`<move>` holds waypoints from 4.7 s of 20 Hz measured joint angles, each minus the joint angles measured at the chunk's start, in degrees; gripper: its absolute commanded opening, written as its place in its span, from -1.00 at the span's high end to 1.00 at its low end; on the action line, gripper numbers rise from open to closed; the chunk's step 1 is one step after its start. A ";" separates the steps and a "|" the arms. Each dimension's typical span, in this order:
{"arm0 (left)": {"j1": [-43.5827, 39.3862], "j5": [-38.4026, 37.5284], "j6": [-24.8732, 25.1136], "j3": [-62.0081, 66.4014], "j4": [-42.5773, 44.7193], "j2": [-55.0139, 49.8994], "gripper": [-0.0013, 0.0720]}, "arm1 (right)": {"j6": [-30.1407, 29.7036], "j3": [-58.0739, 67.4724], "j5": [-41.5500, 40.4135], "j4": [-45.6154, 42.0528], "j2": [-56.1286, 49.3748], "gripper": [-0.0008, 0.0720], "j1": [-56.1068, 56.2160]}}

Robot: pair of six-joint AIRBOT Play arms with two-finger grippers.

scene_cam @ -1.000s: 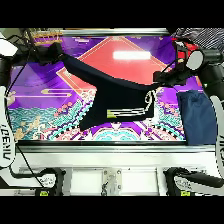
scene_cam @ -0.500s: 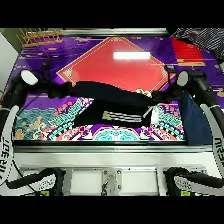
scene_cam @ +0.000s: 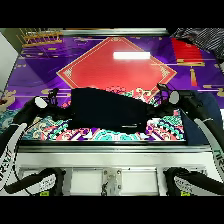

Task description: Fold the clothes and pants, and hang the long-sleeved shirts on hangers.

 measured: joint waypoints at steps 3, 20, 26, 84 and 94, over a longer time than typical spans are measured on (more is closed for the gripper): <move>-0.04 -2.08 0.00 5.66 -0.20 0.07 0.95 | 0.00 4.20 -0.48 -2.21 4.57 0.93 -2.34; -4.22 -6.01 0.02 17.25 0.24 0.20 0.95 | -0.17 4.74 1.07 -6.12 10.97 0.93 -11.17; -7.76 -0.46 -0.17 3.10 0.50 0.22 0.95 | -0.13 -7.58 -9.35 -7.56 10.27 0.93 -11.23; -33.42 6.84 -6.71 27.43 -5.51 -21.16 0.95 | -17.97 22.43 23.67 9.60 -2.97 0.93 -15.26; -42.91 -0.90 -7.98 47.36 -6.10 -39.91 0.95 | -11.47 26.25 25.75 6.58 4.61 0.93 -0.33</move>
